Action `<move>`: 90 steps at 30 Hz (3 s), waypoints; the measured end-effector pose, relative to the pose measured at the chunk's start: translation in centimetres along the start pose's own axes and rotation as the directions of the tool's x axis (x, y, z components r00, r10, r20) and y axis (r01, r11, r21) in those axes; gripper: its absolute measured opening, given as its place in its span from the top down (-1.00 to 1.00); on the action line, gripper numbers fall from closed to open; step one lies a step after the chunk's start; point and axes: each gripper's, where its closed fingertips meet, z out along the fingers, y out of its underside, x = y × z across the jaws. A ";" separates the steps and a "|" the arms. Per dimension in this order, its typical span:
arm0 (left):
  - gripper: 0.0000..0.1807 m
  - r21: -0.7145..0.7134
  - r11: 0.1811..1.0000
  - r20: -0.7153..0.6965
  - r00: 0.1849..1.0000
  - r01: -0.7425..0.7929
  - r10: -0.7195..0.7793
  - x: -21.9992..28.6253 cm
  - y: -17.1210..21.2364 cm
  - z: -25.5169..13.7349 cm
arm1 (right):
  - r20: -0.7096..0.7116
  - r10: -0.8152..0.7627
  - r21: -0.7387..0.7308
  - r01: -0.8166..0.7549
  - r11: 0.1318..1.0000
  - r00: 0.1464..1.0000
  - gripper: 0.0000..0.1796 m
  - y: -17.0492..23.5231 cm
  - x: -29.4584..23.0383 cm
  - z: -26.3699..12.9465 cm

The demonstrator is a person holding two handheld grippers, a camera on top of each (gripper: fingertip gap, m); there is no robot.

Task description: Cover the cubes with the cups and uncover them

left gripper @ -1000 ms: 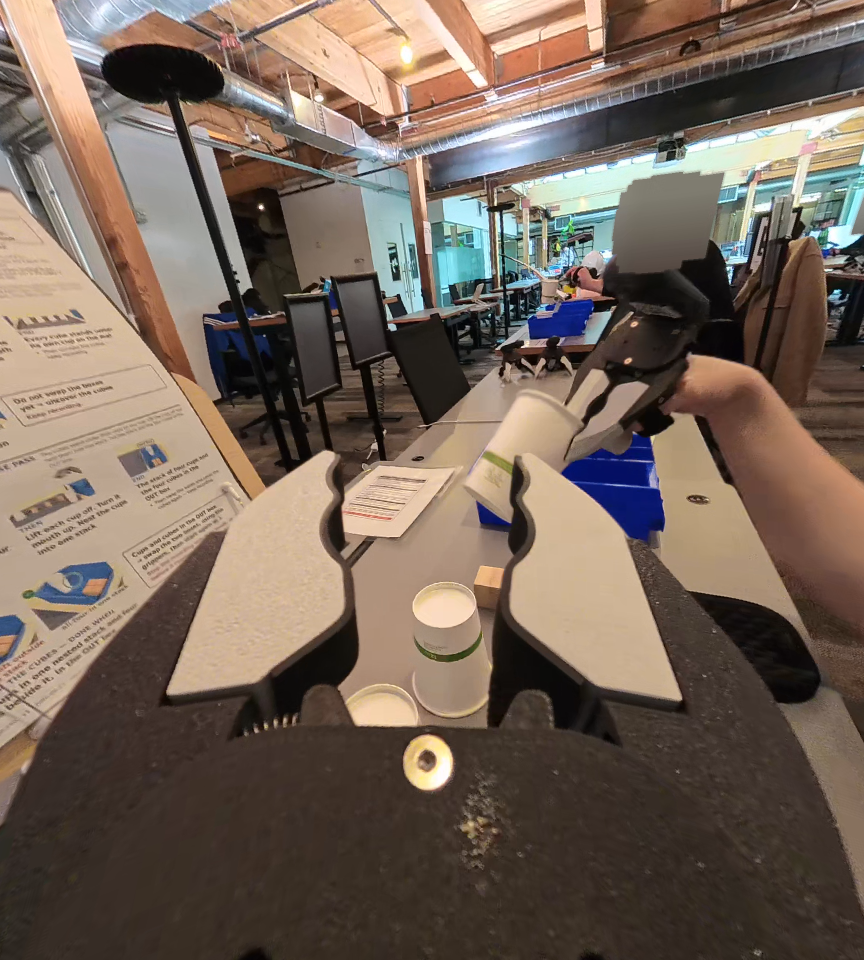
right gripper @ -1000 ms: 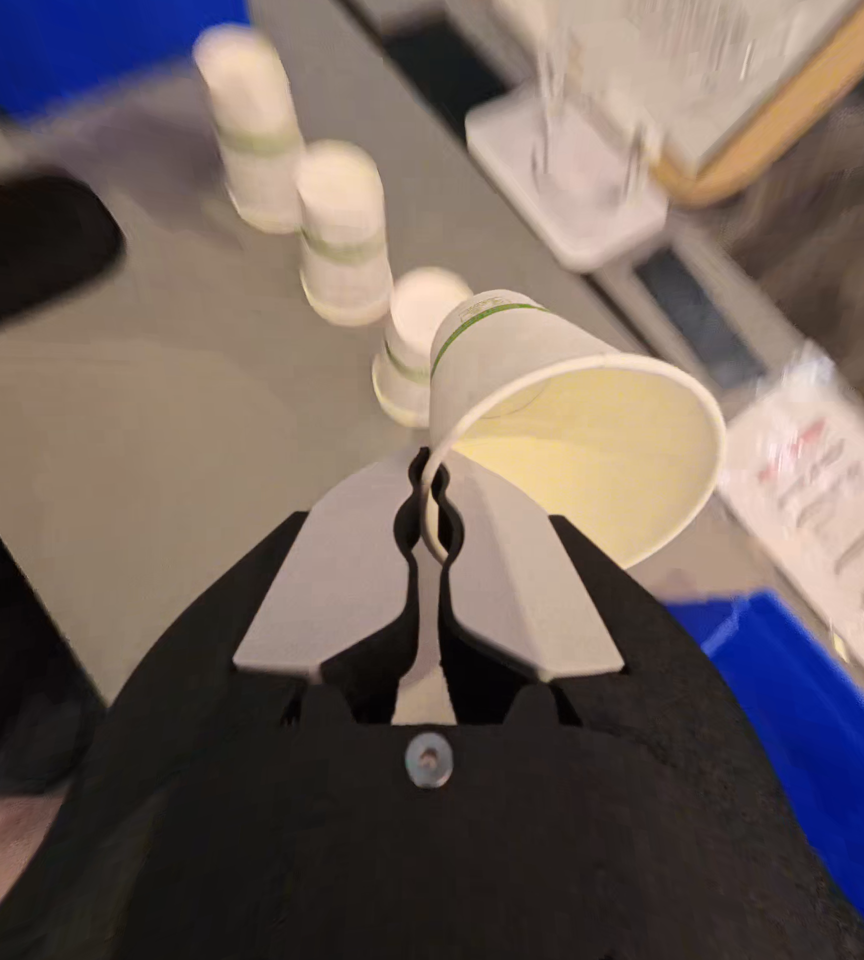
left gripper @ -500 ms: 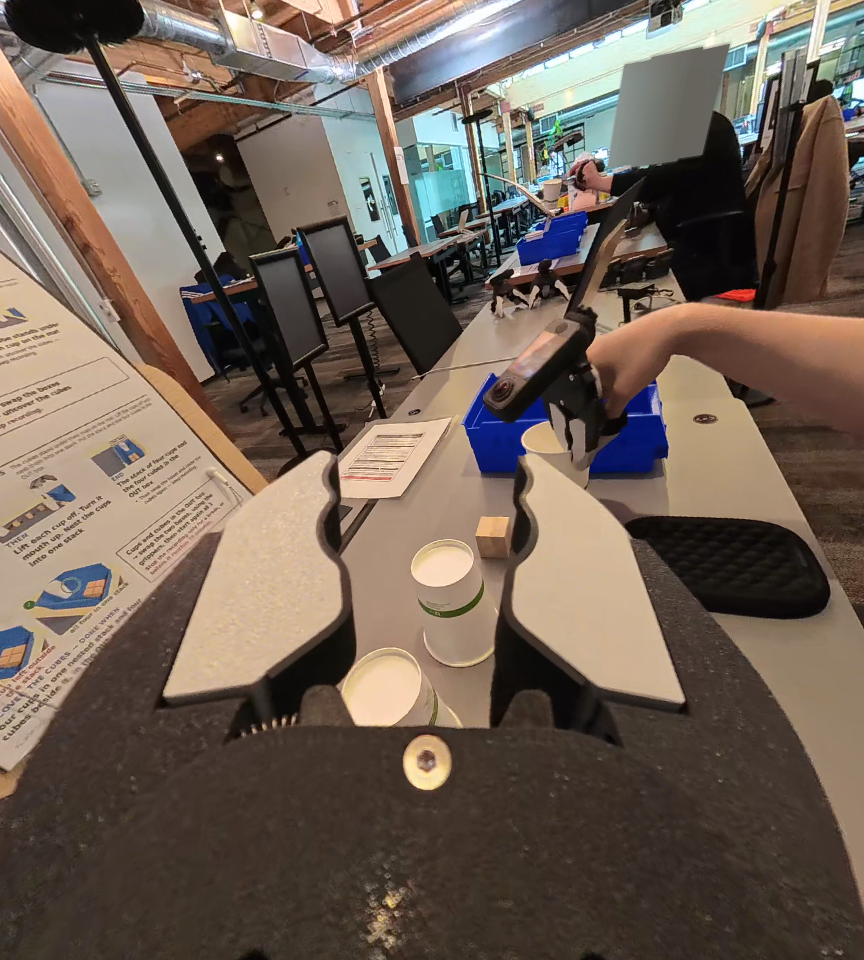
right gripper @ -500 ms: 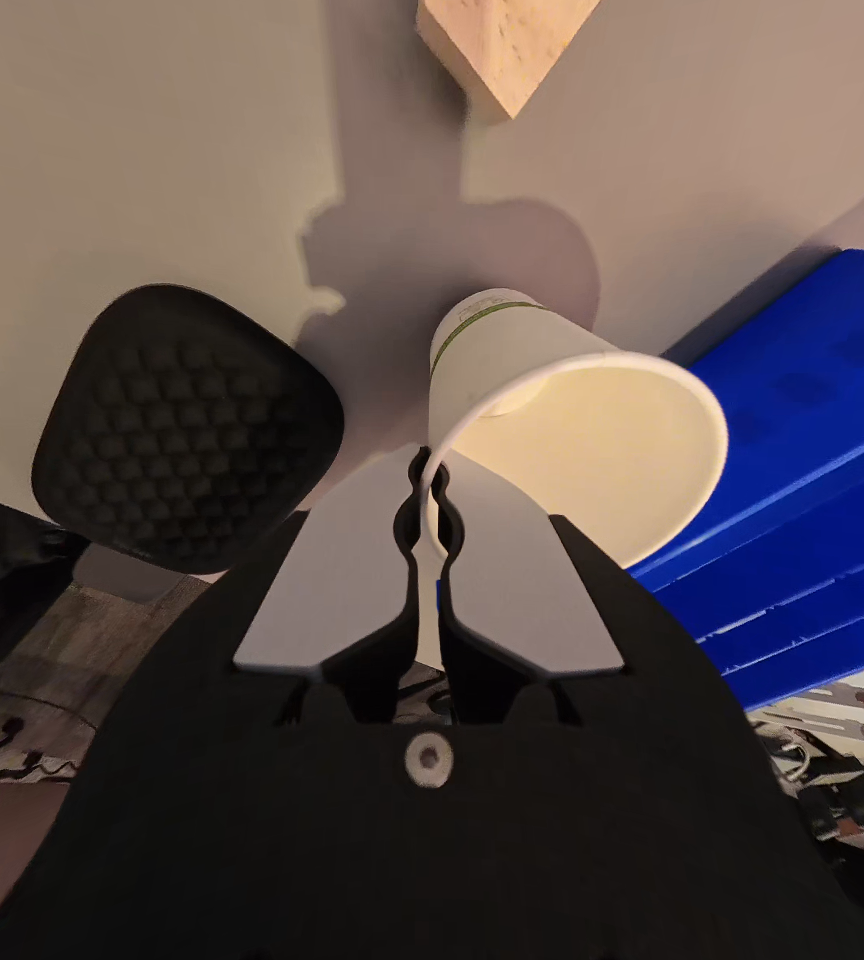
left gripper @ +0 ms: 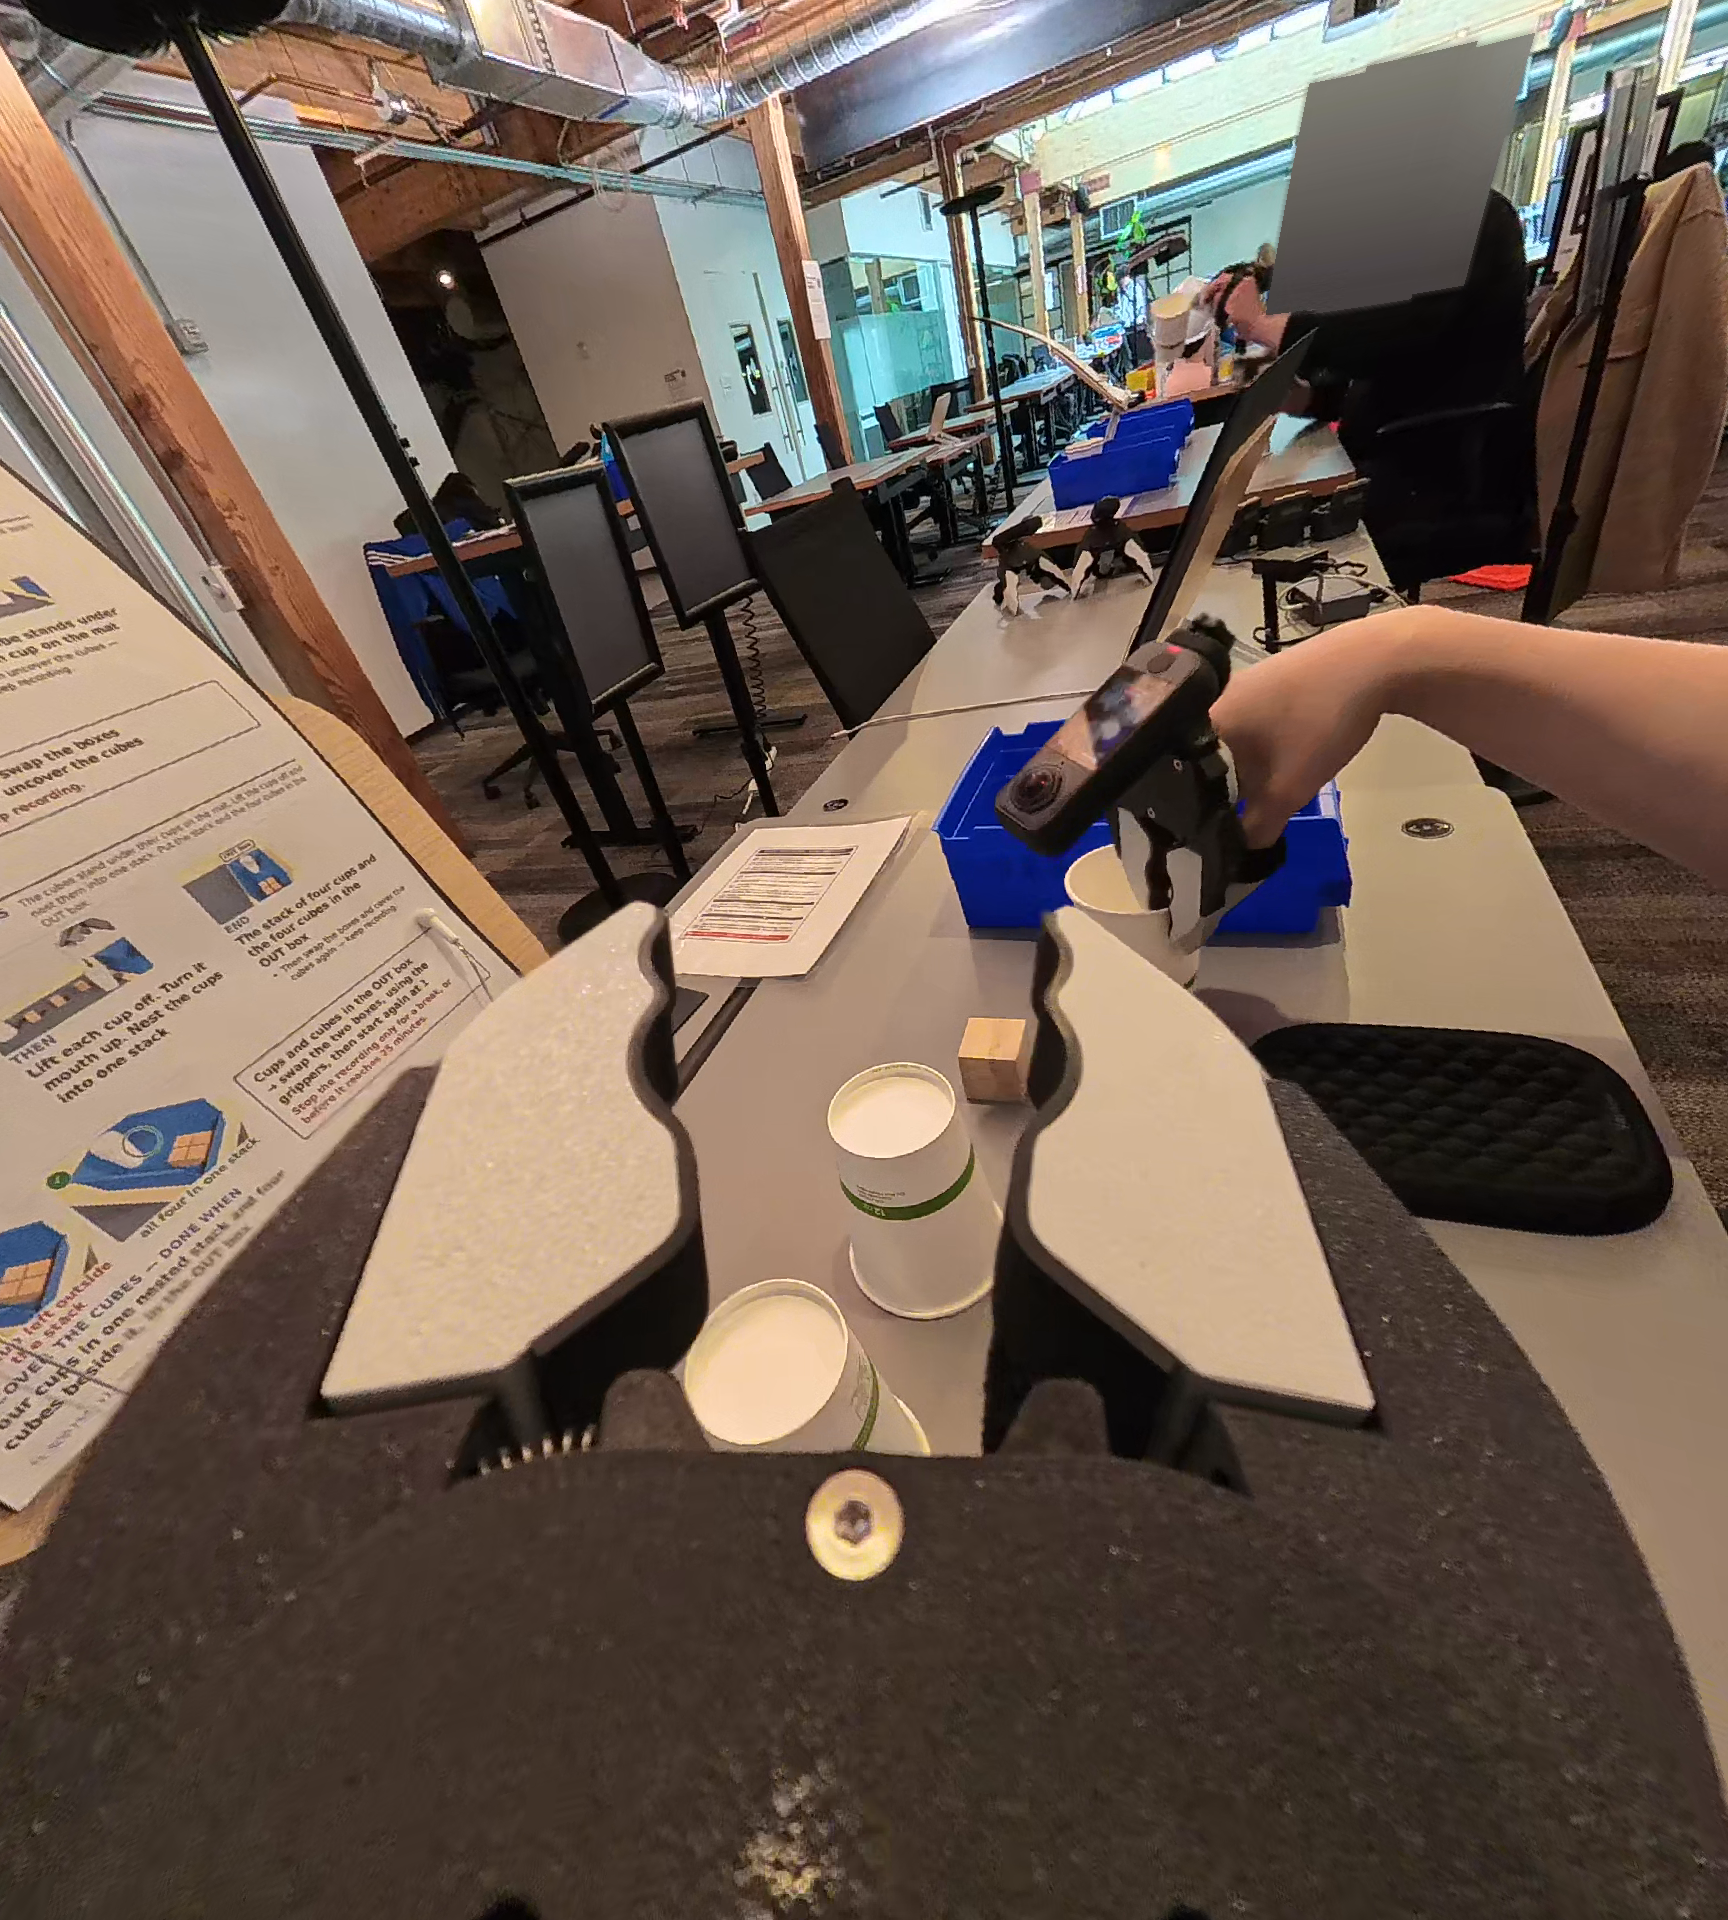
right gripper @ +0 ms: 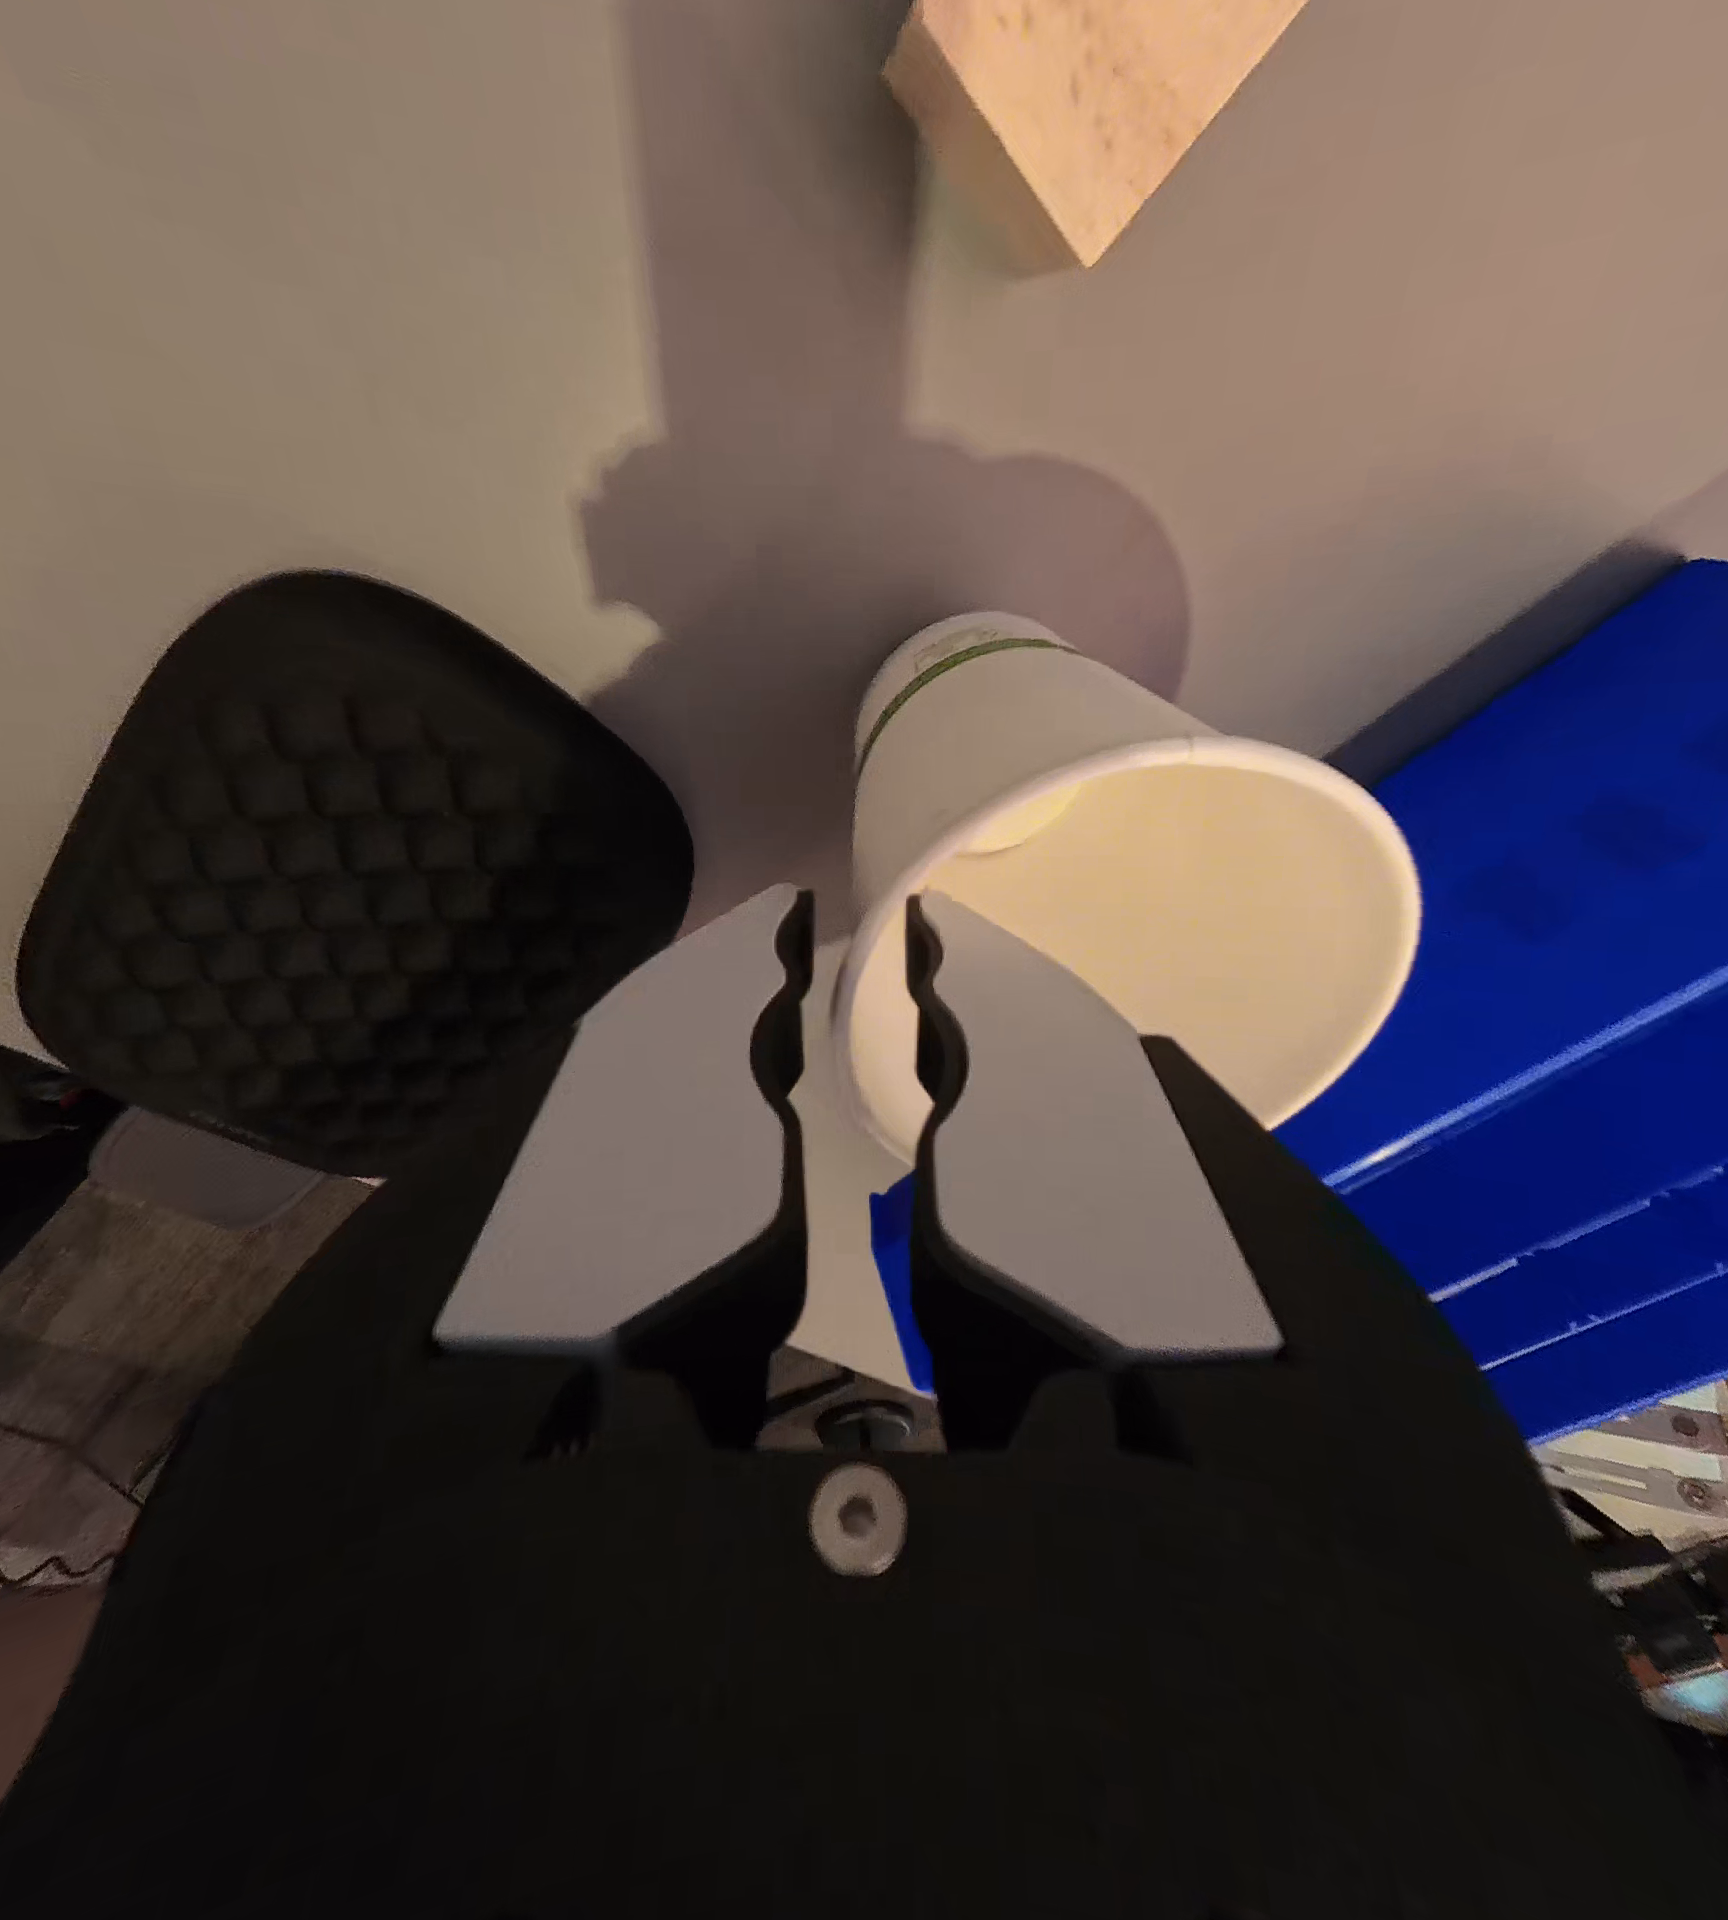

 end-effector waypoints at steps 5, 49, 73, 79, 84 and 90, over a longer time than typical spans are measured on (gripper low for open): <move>0.25 -0.075 0.997 -0.001 1.000 0.007 -0.007 0.3 1.4 1.1 | -0.088 -0.020 0.098 0.029 0.995 0.996 0.57 -0.6 0.2 -2.2; 0.06 -0.886 0.325 -0.347 0.938 -0.330 0.007 1.6 23.2 17.0 | -0.185 0.049 0.927 0.158 0.340 0.981 0.45 -0.7 1.4 -16.6; 0.13 -0.861 0.356 -0.392 0.920 -0.363 -0.009 2.1 21.4 17.1 | -0.114 0.079 0.937 0.081 0.341 0.990 0.50 1.7 2.7 -14.7; 0.13 -0.811 0.474 -0.365 0.930 -0.344 0.051 1.6 17.0 16.9 | -0.120 0.081 0.935 0.084 0.346 0.990 0.51 1.2 2.7 -15.0; 0.13 -0.689 0.672 -0.253 0.959 -0.272 0.128 0.6 11.2 16.0 | -0.133 0.088 0.944 0.099 0.315 0.987 0.50 -0.6 2.4 -16.8; 0.14 -0.395 0.897 -0.016 0.977 -0.200 0.211 -0.4 4.4 12.6 | -0.053 -0.005 0.991 0.053 0.125 0.999 0.53 -5.5 0.5 -21.4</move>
